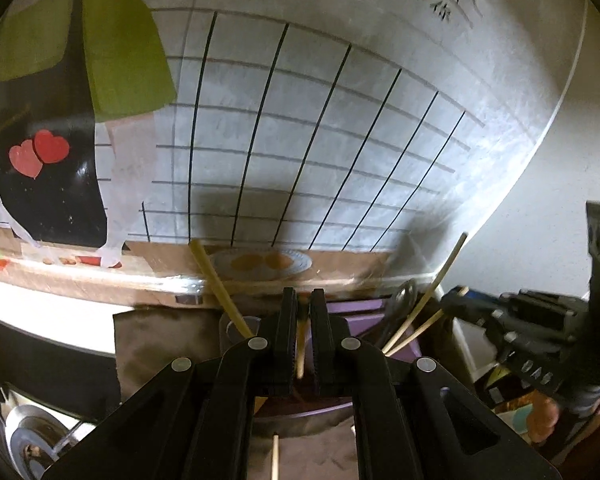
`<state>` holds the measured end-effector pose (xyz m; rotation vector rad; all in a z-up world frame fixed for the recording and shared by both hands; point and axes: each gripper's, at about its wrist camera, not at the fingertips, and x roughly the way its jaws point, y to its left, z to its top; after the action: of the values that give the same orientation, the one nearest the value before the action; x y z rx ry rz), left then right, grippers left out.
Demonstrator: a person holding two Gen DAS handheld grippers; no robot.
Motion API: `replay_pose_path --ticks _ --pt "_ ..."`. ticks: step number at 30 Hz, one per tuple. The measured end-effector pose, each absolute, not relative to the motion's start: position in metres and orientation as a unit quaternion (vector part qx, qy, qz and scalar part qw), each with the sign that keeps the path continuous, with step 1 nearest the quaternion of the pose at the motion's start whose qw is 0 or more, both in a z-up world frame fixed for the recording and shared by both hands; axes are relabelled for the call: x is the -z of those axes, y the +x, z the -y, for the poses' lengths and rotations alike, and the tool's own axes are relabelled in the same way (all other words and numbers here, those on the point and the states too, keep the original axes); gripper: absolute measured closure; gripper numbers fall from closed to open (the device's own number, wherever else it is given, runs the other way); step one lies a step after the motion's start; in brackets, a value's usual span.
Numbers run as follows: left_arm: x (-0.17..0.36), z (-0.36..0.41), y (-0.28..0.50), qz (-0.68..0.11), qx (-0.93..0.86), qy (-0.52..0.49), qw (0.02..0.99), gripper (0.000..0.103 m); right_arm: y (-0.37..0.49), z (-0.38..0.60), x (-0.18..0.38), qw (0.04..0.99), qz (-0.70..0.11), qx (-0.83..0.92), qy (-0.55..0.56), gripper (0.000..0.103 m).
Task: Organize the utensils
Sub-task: 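Open both tools to drop the chopsticks into the caddy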
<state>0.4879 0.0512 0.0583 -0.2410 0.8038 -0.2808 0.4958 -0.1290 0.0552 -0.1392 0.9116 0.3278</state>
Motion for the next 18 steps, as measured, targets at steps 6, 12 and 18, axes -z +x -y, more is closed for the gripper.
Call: replay_pose_path --ticks 6,12,18 --pt "-0.090 -0.058 0.467 -0.337 0.141 -0.131 0.922 0.087 0.476 0.139 -0.076 0.907 -0.390 -0.149 -0.064 0.072" --pt "-0.117 -0.068 0.414 -0.279 0.117 -0.097 0.948 0.086 0.437 0.152 -0.099 0.933 -0.334 -0.116 -0.069 0.056" --pt "-0.097 -0.085 0.348 -0.282 0.094 -0.095 0.950 0.085 0.383 0.158 -0.086 0.941 -0.310 -0.070 -0.117 0.054"
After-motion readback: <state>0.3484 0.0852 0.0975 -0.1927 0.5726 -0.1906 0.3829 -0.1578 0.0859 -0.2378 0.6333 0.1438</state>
